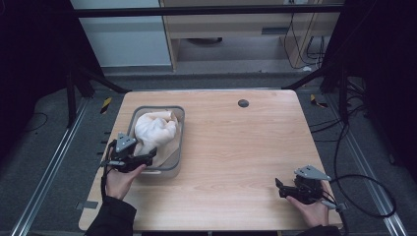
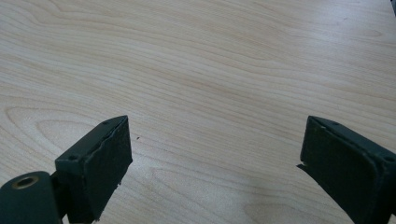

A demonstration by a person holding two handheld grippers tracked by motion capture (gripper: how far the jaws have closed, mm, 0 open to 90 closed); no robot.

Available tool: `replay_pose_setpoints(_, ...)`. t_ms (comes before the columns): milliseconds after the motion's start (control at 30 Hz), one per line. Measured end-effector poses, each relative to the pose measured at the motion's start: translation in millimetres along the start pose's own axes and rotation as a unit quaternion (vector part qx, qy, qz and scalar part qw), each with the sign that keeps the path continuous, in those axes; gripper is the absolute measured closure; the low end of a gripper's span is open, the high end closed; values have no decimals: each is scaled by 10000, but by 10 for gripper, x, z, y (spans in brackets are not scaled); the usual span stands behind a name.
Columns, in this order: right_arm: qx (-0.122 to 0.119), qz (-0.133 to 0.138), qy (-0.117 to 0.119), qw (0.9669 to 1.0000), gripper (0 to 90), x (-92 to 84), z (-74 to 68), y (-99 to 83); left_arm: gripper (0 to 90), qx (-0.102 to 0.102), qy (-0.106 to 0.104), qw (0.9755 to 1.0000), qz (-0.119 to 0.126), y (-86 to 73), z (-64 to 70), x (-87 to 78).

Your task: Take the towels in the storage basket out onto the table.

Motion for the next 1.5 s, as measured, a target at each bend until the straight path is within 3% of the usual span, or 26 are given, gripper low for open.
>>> replay_pose_setpoints(833,-90,-92,24,9999,82,24,-5,-11,264,49,231,9988,-430,-27,24,242)
replay_pose_setpoints(1300,-93,-135,47,9999,80,30,-16,-14,523,-35,355,9978,-554,0,31,259)
replay_pose_setpoints(1500,-93,-141,43,9998,80,31,-17,-16,584,-93,361,9975,-600,6,3,252)
Point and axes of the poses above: each handheld gripper's, and its own axes: x roughly forward along the jaws, y roughly out of its top, z roughly to its right, the point moved 3 cm from there along x, roughly forward along the jaws, and after that the axes turned 2 degrees about -x, right-handed, at the moved point
